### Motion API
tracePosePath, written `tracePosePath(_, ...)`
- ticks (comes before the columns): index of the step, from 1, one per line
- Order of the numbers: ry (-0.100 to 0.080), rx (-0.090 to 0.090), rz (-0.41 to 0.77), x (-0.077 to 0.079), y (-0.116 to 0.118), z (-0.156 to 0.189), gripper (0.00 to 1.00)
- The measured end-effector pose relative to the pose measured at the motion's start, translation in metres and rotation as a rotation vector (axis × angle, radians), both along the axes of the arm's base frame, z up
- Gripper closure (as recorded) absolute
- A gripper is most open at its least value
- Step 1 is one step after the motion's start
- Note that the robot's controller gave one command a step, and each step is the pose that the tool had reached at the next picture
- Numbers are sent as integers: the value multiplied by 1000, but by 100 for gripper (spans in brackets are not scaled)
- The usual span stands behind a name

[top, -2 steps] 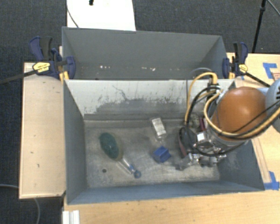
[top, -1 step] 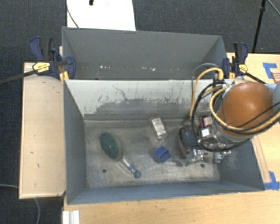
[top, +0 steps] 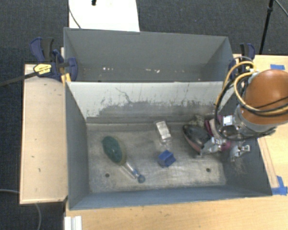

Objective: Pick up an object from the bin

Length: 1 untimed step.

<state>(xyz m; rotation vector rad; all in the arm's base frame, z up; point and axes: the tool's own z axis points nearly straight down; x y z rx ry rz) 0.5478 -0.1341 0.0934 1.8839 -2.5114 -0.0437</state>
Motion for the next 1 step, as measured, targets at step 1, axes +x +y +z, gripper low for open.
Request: tracePosePath(1,-26,-16,-61,48,81,43,0)
